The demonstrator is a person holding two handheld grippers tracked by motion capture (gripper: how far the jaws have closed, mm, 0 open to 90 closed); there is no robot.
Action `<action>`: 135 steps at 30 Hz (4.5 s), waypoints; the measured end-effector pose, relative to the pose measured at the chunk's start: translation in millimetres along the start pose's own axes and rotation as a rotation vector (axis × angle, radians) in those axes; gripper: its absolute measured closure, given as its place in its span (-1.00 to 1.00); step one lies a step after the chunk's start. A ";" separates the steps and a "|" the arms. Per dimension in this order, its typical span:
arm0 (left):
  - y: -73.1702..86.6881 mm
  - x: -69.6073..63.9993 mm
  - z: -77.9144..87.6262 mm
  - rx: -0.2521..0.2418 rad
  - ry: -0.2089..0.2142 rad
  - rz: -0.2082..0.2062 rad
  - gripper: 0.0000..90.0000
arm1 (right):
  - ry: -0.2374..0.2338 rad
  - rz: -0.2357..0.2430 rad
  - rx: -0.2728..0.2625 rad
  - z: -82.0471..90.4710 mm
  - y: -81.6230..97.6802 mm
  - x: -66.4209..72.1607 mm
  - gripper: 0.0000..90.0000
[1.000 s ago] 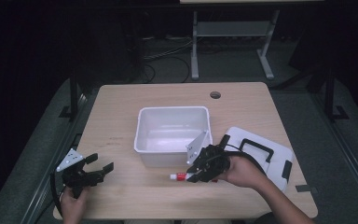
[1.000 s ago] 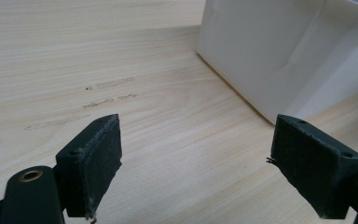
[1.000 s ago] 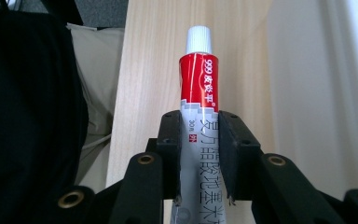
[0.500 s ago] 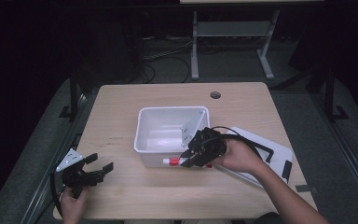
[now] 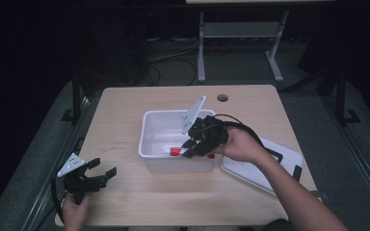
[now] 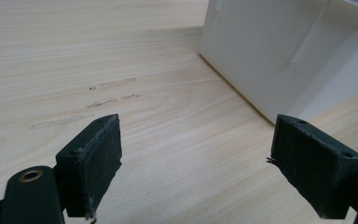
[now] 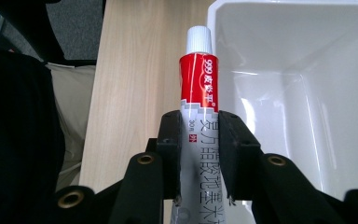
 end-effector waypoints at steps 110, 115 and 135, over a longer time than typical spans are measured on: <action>1.8 -0.3 -2.0 0.012 0.002 -0.008 -0.66 | 0.101 -0.241 -0.003 41.4 68.1 -49.8 0.11; 1.8 -1.0 -2.3 0.013 0.002 -0.008 -0.66 | 0.124 -0.266 -0.012 51.9 83.6 -46.2 0.09; 2.7 -1.9 -3.7 0.022 0.000 -0.011 -0.66 | 0.193 -0.424 0.004 64.4 168.1 -41.2 0.03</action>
Point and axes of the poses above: each handheld gripper's, and its own axes: z roughly backward along the jaws, y roughly out of its underside, x roughly to its left, the point moved 5 cm from there along -z, roughly forward along the jaws, and after that the axes turned 7 degrees about -y, right-handed, at the moved point
